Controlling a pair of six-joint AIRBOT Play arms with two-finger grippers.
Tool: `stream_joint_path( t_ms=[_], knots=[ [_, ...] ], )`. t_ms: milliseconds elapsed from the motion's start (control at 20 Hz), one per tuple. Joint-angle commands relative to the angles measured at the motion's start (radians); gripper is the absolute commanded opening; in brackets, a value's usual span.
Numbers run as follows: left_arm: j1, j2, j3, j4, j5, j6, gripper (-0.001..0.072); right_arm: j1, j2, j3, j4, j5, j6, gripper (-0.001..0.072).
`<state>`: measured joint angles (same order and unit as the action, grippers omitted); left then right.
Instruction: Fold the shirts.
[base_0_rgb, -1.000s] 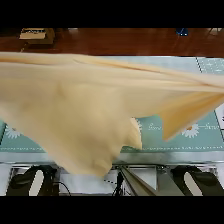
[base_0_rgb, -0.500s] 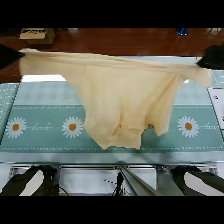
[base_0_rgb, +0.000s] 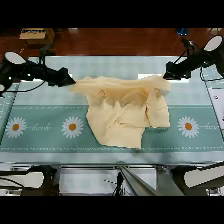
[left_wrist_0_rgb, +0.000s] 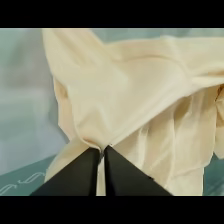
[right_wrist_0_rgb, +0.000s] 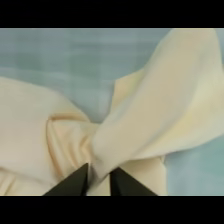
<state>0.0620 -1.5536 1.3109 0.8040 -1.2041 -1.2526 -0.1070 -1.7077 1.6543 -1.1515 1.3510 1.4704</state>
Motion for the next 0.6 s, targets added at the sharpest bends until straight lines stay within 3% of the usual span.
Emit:
stream_joint_path(
  t_ms=[0, 50, 150, 300, 550],
  knots=[
    [0.038, -0.079, 0.015, -0.019, -0.138, -0.038, 0.0489, -0.019, -0.013, 0.022, 0.024, 0.031, -0.085, 0.0366],
    [0.074, -0.069, 0.042, -0.019, -0.219, -0.043, 0.0574, -0.038, 0.011, 0.044, 0.01, 0.084, -0.132, 0.0379],
    [0.15, -0.018, 0.071, -0.018, -0.336, -0.051, 0.0571, -0.095, 0.078, 0.069, -0.091, 0.148, -0.158, 0.0379],
    [0.222, 0.128, -0.006, -0.01, -0.345, -0.093, 0.0564, -0.223, 0.163, 0.045, -0.282, 0.213, -0.098, 0.0379],
    [0.153, 0.308, -0.397, -0.035, -0.339, -0.08, 0.0564, -0.426, 0.277, -0.251, -0.094, 0.2, -0.138, 0.0381]
  ],
)
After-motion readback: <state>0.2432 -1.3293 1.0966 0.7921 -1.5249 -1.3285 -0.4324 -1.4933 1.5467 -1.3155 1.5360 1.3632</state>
